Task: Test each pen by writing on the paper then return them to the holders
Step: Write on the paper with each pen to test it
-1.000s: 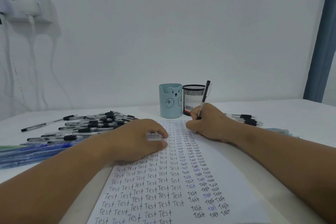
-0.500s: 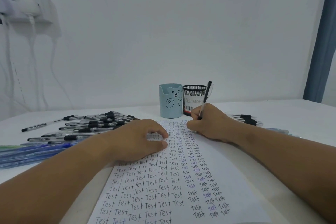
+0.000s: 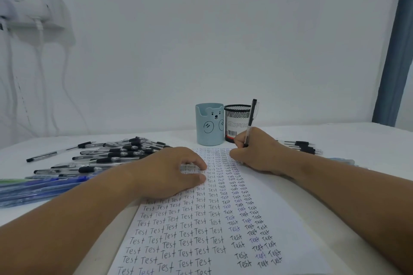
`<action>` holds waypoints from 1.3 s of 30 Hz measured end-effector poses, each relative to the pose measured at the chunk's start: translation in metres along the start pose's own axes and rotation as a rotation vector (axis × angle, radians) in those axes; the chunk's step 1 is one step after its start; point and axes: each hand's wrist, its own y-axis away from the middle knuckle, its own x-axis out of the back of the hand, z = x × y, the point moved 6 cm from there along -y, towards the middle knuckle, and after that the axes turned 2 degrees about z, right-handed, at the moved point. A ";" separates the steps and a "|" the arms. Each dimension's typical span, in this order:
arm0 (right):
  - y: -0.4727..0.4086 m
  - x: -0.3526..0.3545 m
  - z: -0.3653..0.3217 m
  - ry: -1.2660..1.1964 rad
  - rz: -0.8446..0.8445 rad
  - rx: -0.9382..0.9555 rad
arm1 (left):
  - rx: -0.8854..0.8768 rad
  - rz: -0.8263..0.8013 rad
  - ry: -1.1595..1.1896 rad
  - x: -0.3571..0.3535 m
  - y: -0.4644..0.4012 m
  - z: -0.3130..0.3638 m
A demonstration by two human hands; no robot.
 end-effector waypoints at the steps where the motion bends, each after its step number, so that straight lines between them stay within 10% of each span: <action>1: 0.000 0.001 0.000 0.001 0.003 -0.006 | 0.000 -0.002 -0.001 0.000 0.000 0.000; 15: 0.000 0.000 0.000 0.032 0.028 0.000 | 0.007 -0.010 -0.001 -0.001 0.001 -0.001; 22: -0.010 0.029 -0.005 -0.344 0.274 -0.037 | 0.003 -0.025 -0.017 0.001 0.001 0.001; 39: 0.007 0.013 -0.024 0.063 0.131 0.227 | -0.008 -0.025 -0.016 0.001 0.000 0.000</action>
